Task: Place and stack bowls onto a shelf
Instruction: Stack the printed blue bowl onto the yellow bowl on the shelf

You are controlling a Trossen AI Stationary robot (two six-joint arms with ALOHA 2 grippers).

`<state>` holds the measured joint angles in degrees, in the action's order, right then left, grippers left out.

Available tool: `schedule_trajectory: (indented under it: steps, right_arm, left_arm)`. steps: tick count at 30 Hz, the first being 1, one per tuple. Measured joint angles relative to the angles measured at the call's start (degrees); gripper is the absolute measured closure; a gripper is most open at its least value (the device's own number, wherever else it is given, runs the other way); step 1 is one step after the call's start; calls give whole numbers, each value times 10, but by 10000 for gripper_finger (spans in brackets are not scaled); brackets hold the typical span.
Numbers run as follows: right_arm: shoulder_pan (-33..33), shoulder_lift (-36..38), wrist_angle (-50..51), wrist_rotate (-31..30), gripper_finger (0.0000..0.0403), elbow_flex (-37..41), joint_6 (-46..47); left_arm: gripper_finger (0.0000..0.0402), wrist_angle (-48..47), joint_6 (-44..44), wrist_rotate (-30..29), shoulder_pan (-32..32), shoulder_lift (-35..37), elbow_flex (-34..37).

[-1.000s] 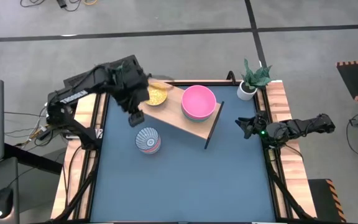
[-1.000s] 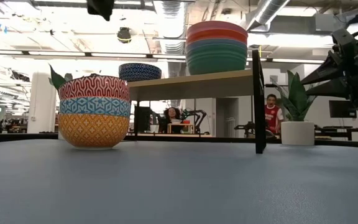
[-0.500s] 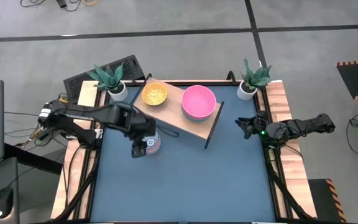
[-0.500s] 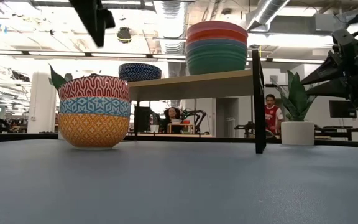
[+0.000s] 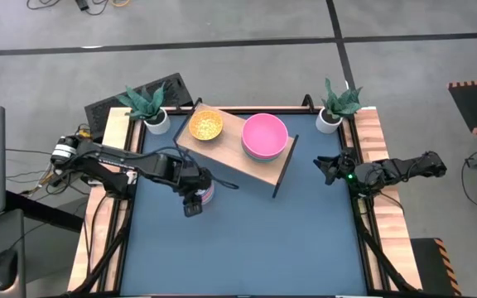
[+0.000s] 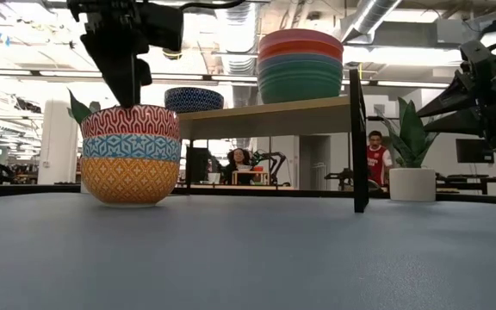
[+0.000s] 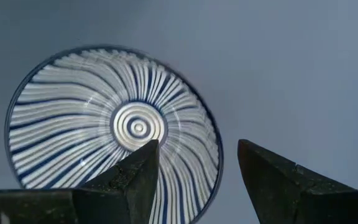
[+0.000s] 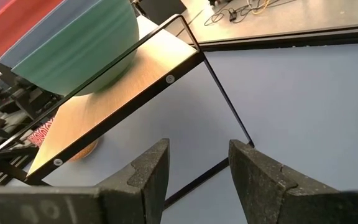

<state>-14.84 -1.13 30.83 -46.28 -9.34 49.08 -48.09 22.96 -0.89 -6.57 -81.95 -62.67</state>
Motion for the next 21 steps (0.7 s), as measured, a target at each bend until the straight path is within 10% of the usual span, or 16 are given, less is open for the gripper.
schedule_trajectory:
  steps: [21]
  right_arm:
    - [0, 0, 0, 7, 212, 0, 4]
  left_arm:
    - [393, 29, -32, 30, -2, -18, 15]
